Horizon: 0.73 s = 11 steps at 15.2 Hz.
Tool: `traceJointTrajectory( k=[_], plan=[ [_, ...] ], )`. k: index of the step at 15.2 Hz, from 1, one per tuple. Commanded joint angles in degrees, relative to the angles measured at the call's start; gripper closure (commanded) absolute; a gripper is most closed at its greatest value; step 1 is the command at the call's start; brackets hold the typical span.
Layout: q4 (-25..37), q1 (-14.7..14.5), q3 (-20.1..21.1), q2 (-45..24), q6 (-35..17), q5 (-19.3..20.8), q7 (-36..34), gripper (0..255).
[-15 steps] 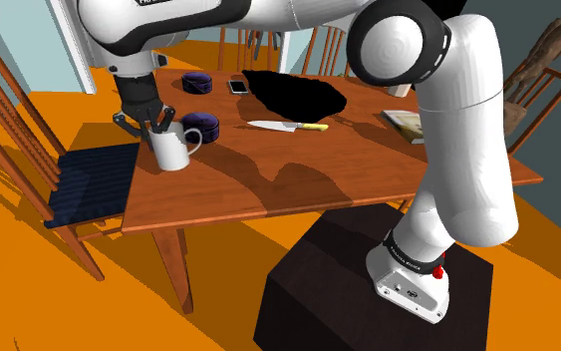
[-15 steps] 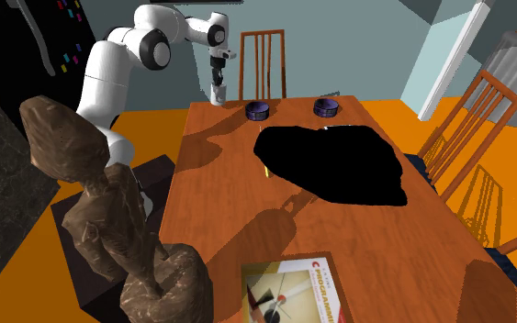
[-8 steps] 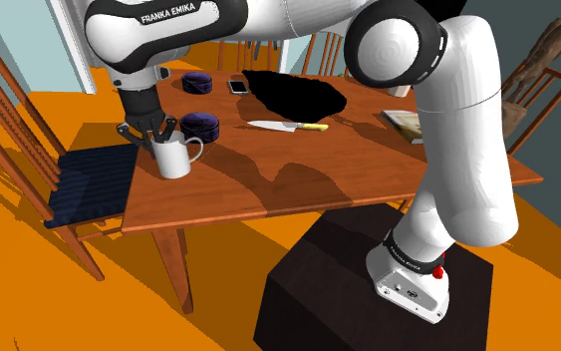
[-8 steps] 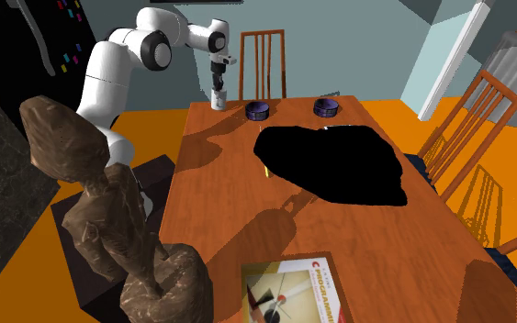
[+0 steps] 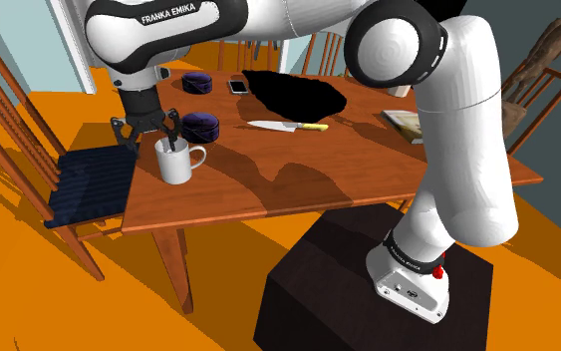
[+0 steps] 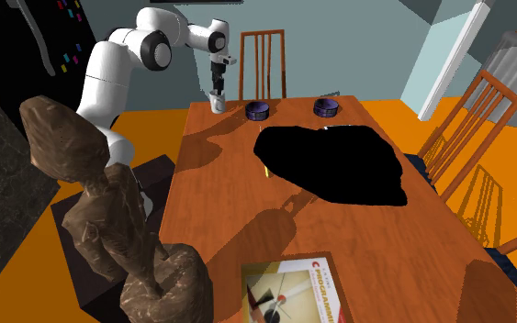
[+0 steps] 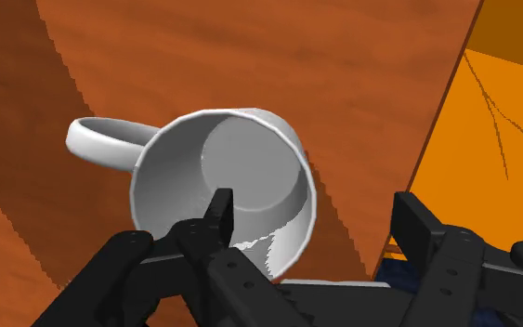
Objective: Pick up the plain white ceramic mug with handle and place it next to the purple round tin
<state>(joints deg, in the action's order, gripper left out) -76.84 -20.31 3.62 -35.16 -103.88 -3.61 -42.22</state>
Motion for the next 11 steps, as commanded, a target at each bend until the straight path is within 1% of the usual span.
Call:
traceJointTrajectory(
  k=[1, 3, 7, 11],
  plan=[
    [0.0, 0.0, 0.0, 0.0, 0.0, 0.0, 0.0, 0],
    [0.0, 0.0, 0.0, 0.0, 0.0, 0.0, 0.0, 0],
    [7.95, 0.23, -0.07, -0.43, 7.53, 0.11, -0.18, 0],
    [7.95, 0.23, -0.06, -0.43, 7.53, 0.11, -0.18, 0]
  ],
)
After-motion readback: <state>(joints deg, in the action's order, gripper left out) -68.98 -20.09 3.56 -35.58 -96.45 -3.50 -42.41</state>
